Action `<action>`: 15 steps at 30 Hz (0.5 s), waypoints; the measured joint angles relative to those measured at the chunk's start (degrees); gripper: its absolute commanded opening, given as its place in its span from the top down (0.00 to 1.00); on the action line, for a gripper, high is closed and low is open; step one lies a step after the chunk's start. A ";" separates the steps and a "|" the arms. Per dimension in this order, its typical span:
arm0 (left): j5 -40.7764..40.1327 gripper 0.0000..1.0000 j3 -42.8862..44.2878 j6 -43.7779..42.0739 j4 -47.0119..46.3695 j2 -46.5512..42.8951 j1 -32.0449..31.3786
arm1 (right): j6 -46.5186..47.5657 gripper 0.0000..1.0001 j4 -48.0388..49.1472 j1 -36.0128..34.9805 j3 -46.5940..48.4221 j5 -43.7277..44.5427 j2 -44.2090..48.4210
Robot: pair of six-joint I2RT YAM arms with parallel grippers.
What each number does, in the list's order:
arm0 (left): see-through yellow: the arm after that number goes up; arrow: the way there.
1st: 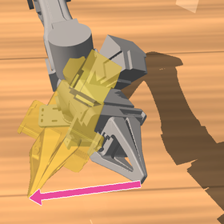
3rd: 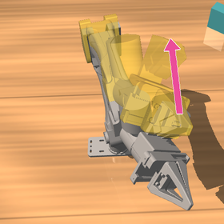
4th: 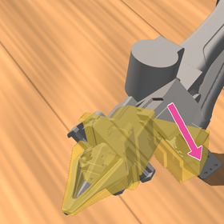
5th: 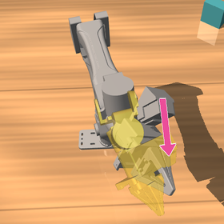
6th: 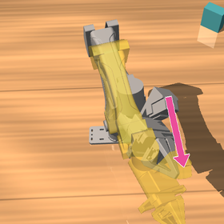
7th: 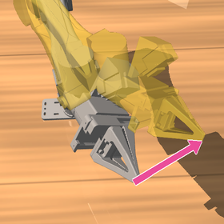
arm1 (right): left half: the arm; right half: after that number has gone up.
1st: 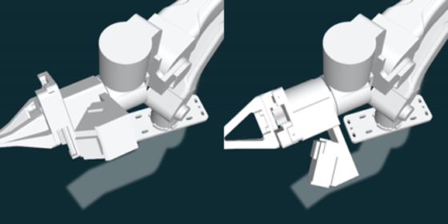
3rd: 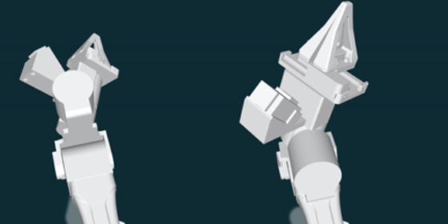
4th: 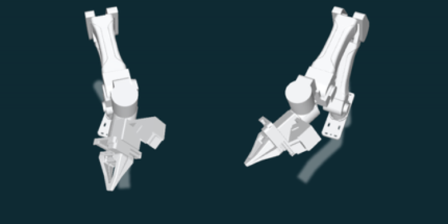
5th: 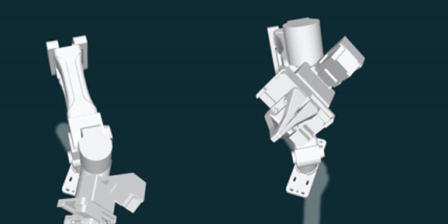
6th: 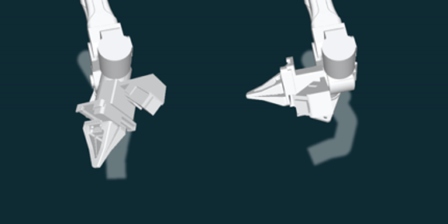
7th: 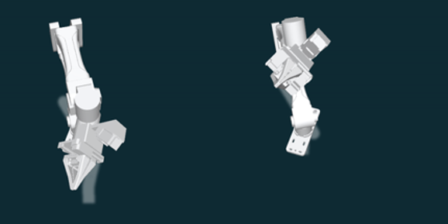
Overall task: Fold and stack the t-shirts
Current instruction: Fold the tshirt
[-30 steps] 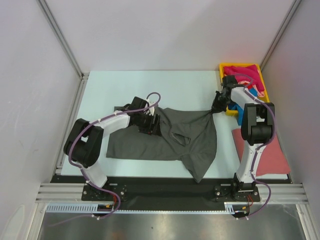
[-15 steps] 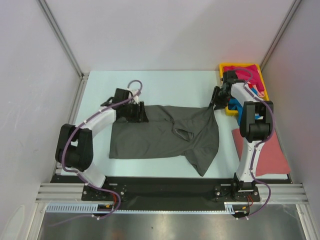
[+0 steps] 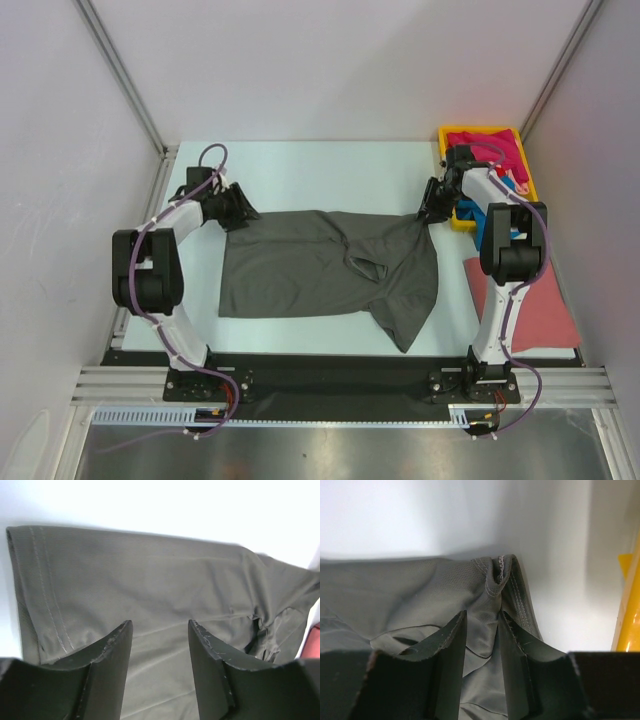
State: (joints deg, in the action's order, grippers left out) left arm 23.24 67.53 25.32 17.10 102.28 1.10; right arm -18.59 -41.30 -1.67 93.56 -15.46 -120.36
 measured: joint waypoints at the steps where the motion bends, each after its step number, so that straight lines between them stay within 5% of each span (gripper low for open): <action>1: 0.31 0.47 0.22 0.28 -0.17 0.79 0.35 | -0.02 0.63 0.00 0.02 0.00 -0.07 -0.07; 15: 1.25 0.56 3.65 1.60 0.15 7.10 1.57 | 0.00 0.63 -0.02 0.24 0.00 -0.46 -0.11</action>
State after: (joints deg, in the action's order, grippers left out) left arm 24.49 71.18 26.92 17.26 109.38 2.68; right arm -18.59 -41.32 -1.43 93.56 -15.92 -120.46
